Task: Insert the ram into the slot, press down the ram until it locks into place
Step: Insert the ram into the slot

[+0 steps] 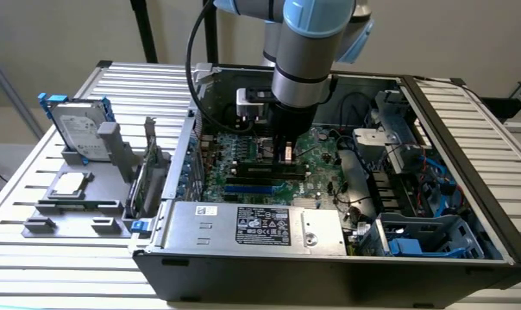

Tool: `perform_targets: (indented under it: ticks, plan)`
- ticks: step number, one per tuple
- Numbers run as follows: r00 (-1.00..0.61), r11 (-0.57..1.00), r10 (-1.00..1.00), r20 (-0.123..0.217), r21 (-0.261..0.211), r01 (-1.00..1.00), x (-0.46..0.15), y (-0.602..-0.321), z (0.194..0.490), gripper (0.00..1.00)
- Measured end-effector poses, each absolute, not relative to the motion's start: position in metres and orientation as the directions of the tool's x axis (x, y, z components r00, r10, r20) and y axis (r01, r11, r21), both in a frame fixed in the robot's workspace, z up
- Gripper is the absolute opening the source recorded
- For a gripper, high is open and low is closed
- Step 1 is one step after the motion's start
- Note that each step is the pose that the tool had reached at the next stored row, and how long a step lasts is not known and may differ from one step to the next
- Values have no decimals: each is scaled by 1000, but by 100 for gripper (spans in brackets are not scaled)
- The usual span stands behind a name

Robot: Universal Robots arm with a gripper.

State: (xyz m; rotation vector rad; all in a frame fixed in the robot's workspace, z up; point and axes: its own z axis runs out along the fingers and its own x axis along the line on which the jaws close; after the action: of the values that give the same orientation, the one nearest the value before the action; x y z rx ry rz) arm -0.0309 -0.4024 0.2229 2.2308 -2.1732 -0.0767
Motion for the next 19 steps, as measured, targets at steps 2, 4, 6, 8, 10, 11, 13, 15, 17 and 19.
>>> perform_targets:
  ticks: [2, 4, 6, 8, 10, 11, 13, 15, 17, 19]
  plan:
    - [26, -27, -1000, -17, 53, -998, -31, -402, 223, 13]
    - [26, -27, -1000, -17, 53, -998, -31, -402, 223, 13]
    - [26, -27, -1000, -16, 54, -998, -31, -402, 222, 13]
    - [26, -27, -1000, -16, 55, -998, -32, -402, 222, 13]
    - [26, -27, -1000, -16, 56, -998, -32, -402, 222, 13]
    - [26, -26, -1000, -15, 56, -998, -32, -402, 222, 13]
    - [26, -26, -1000, -15, 56, -998, -32, -402, 221, 13]
    - [26, -26, -1000, -14, 56, -998, -32, -402, 221, 15]
    - [26, -26, -1000, -14, 56, -998, -32, -402, 221, 21]
    - [25, -26, -1000, -14, 57, -998, -32, -402, 221, 21]
